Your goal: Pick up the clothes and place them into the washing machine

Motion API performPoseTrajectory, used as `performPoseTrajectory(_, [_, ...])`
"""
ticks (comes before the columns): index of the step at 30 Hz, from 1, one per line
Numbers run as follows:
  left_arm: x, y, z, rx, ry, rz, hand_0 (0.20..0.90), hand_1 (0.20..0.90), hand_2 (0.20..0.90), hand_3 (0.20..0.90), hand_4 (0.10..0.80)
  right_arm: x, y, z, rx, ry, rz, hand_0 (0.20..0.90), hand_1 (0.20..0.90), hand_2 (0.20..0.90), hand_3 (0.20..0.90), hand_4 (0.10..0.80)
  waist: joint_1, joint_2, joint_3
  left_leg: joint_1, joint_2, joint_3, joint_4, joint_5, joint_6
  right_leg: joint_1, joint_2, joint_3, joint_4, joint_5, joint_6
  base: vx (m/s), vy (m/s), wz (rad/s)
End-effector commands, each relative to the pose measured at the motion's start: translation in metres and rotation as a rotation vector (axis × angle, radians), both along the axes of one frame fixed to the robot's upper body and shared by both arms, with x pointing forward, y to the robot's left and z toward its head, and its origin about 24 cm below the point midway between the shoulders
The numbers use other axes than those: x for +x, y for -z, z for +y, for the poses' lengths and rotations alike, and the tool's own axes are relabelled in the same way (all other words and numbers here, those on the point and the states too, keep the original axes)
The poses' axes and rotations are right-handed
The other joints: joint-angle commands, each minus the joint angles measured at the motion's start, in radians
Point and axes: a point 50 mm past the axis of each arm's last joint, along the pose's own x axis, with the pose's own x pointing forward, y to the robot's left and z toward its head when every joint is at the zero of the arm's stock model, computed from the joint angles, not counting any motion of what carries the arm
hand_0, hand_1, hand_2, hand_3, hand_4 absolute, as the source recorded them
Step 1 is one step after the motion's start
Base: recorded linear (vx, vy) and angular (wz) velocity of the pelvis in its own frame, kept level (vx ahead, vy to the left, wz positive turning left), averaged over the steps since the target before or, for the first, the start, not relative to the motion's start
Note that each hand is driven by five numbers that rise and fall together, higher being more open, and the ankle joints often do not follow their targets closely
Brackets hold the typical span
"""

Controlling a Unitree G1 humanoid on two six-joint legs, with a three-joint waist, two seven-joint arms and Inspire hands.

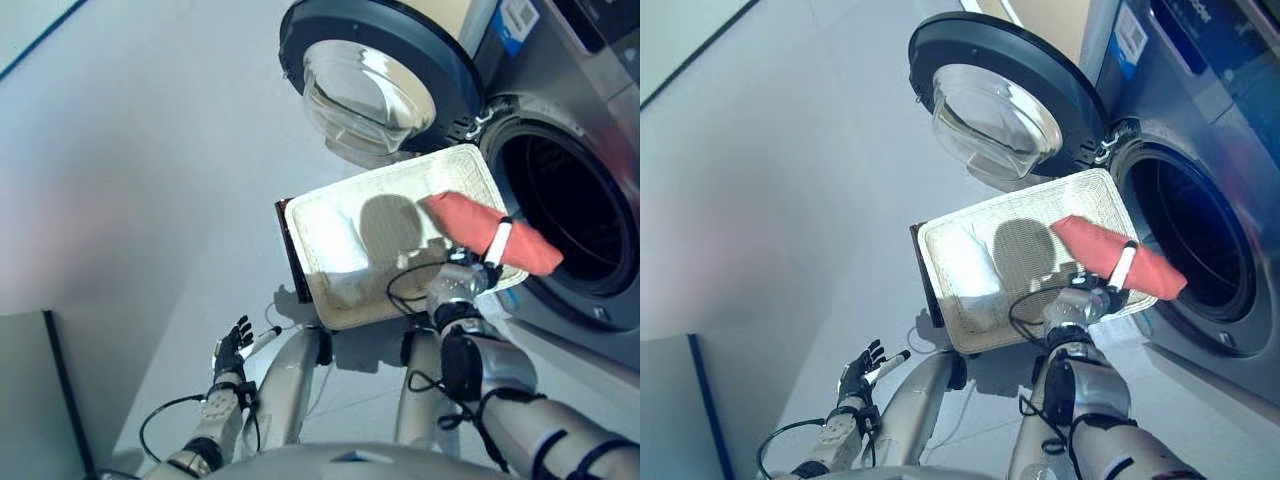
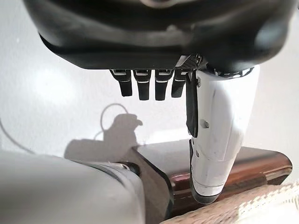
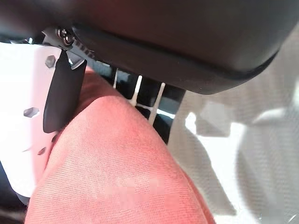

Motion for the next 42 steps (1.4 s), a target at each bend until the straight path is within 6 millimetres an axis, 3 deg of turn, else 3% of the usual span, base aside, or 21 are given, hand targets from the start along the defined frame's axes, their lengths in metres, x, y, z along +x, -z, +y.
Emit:
performPoseTrajectory(1, [-0.003,-0.002,0.011,0.026,-0.027,-0.026,0.9,0.9,0.9,0.9,0.8,0.007,-0.067,-0.044,-0.171,0.155,-0.193,0.2,0.2,0.2,0.2,0.3,0.013,0.052,-0.016,-0.046,-0.026,-0.027,0.018,0.005,-0.058,0.038,0.061,-0.028,0.015,-0.051,-0.068,0.018,0.052,-0.13])
performPoseTrajectory(8, [-0.011,0.001,0.016,0.034,-0.036,-0.012,0.9,0.9,0.9,0.9,0.8,0.008,-0.125,-0.077,-0.268,0.234,-0.261,0.2,0.2,0.2,0.2,0.3,0.035,0.101,-0.046,-0.031,-0.03,-0.007,0.003,0.001,-0.055,0.026,0.062,0.006,0.019,-0.052,-0.065,0.03,0.027,-0.13])
performPoseTrajectory(11, [-0.013,0.0,0.019,0.036,-0.043,-0.022,0.9,0.9,0.9,0.9,0.8,0.002,-0.177,-0.093,-0.369,0.299,-0.361,0.2,0.2,0.2,0.2,0.3,0.042,0.112,-0.066,-0.02,-0.031,-0.006,-0.016,0.003,-0.057,0.025,0.061,0.011,0.013,-0.05,-0.062,0.032,0.013,-0.09])
performPoseTrajectory(12, [-0.014,-0.001,0.024,0.047,-0.043,-0.026,0.9,0.9,0.9,0.9,0.8,-0.007,-0.219,-0.102,-0.45,0.358,-0.451,0.2,0.2,0.2,0.2,0.3,0.04,0.115,-0.08,-0.013,-0.033,-0.005,-0.029,0.007,-0.061,0.025,0.061,0.018,0.011,-0.049,-0.06,0.013,0.034,-0.06])
performPoseTrajectory(13, [-0.013,-0.001,0.024,0.045,-0.045,-0.029,0.9,0.9,0.9,0.9,0.8,-0.012,-0.238,-0.104,-0.491,0.378,-0.49,0.2,0.2,0.2,0.2,0.3,0.039,0.117,-0.084,-0.009,-0.035,-0.003,-0.036,0.008,-0.062,0.024,0.061,0.02,0.01,-0.048,-0.059,0.006,0.034,-0.04])
performPoseTrajectory(14, [-0.013,-0.001,0.023,0.042,-0.045,-0.031,0.9,0.9,0.9,0.9,0.8,-0.012,-0.24,-0.104,-0.494,0.38,-0.489,0.252,0.252,0.252,0.252,0.337,0.039,0.12,-0.082,-0.008,-0.035,-0.003,-0.039,0.01,-0.062,0.024,0.061,0.021,0.009,-0.047,-0.059,0.0,0.0,0.0])
performPoseTrajectory(15, [-0.016,-0.001,0.025,0.048,-0.052,-0.025,0.9,0.9,0.9,0.9,0.8,-0.02,-0.262,-0.107,-0.541,0.413,-0.522,0.9,0.9,0.9,0.9,0.8,0.034,0.121,-0.088,-0.003,-0.037,0.0,-0.047,0.011,-0.063,0.022,0.061,0.024,0.011,-0.046,-0.059,0.005,0.03,-0.04])
performPoseTrajectory(17, [-0.014,-0.002,0.026,0.051,-0.056,-0.03,0.9,0.9,0.9,0.9,0.8,-0.021,-0.271,-0.107,-0.577,0.409,-0.506,0.9,0.9,0.9,0.9,0.8,0.03,0.126,-0.09,0.002,-0.039,0.004,-0.051,0.012,-0.064,0.02,0.06,0.03,0.012,-0.044,-0.059,0.007,0.038,-0.1])
performPoseTrajectory(20, [-0.015,0.0,0.025,0.044,-0.067,-0.013,0.9,0.9,0.9,0.9,0.8,-0.013,-0.261,-0.104,-0.593,0.352,-0.441,0.9,0.9,0.9,0.9,0.8,0.023,0.13,-0.09,0.007,-0.038,0.014,-0.058,0.011,-0.061,0.016,0.064,0.041,0.009,-0.037,-0.06,0.001,0.017,-0.06])
performPoseTrajectory(27, [-0.017,0.003,0.014,0.009,-0.049,-0.004,0.9,0.9,0.9,0.9,0.8,0.008,-0.216,-0.093,-0.552,0.227,-0.306,0.9,0.9,0.9,0.9,0.8,0.02,0.143,-0.096,0.016,-0.038,0.026,-0.07,0.012,-0.062,0.024,0.064,0.051,-0.01,-0.027,-0.06,-0.004,0.008,-0.07])
performPoseTrajectory(33, [-0.019,0.004,0.015,0.023,-0.033,0.01,0.9,0.9,0.9,0.9,0.8,0.013,-0.193,-0.09,-0.548,0.173,-0.222,0.9,0.9,0.9,0.9,0.8,0.026,0.142,-0.107,0.012,-0.035,0.021,-0.07,0.016,-0.063,0.028,0.064,0.042,-0.01,-0.028,-0.064,-0.003,-0.004,-0.03])
performPoseTrajectory(37, [-0.018,0.004,0.018,0.04,-0.031,0.022,0.9,0.9,0.9,0.9,0.8,0.019,-0.169,-0.087,-0.605,0.071,-0.05,0.9,0.9,0.9,0.9,0.8,0.025,0.122,-0.103,0.011,-0.029,0.014,-0.069,0.02,-0.066,0.035,0.066,0.03,-0.011,-0.026,-0.068,-0.021,-0.043,0.01])
performPoseTrajectory(40, [-0.011,0.002,0.023,0.076,-0.007,0.022,0.9,0.9,0.9,0.9,0.8,0.024,-0.138,-0.083,-0.668,-0.087,0.159,0.9,0.9,0.9,0.9,0.8,0.02,0.096,-0.091,0.009,-0.018,0.012,-0.064,0.021,-0.069,0.039,0.072,0.024,-0.012,-0.022,-0.073,-0.03,-0.059,0.06])
performPoseTrajectory(41, [-0.011,0.002,0.023,0.076,-0.007,0.022,0.9,0.9,0.9,0.9,0.8,0.024,-0.138,-0.082,-0.668,-0.087,0.158,0.9,0.9,0.9,0.9,0.8,0.019,0.096,-0.09,0.01,-0.018,0.011,-0.064,0.021,-0.069,0.039,0.072,0.023,-0.012,-0.022,-0.073,-0.028,-0.079,0.11])
performPoseTrajectory(42, [-0.009,0.002,0.024,0.081,-0.003,0.017,0.9,0.9,0.9,0.9,0.8,0.031,-0.118,-0.064,-0.666,-0.169,0.176,0.9,0.9,0.9,0.9,0.8,0.016,0.077,-0.081,0.008,-0.015,0.01,-0.056,0.02,-0.068,0.044,0.078,0.018,-0.015,-0.019,-0.077,-0.018,-0.076,0.09])
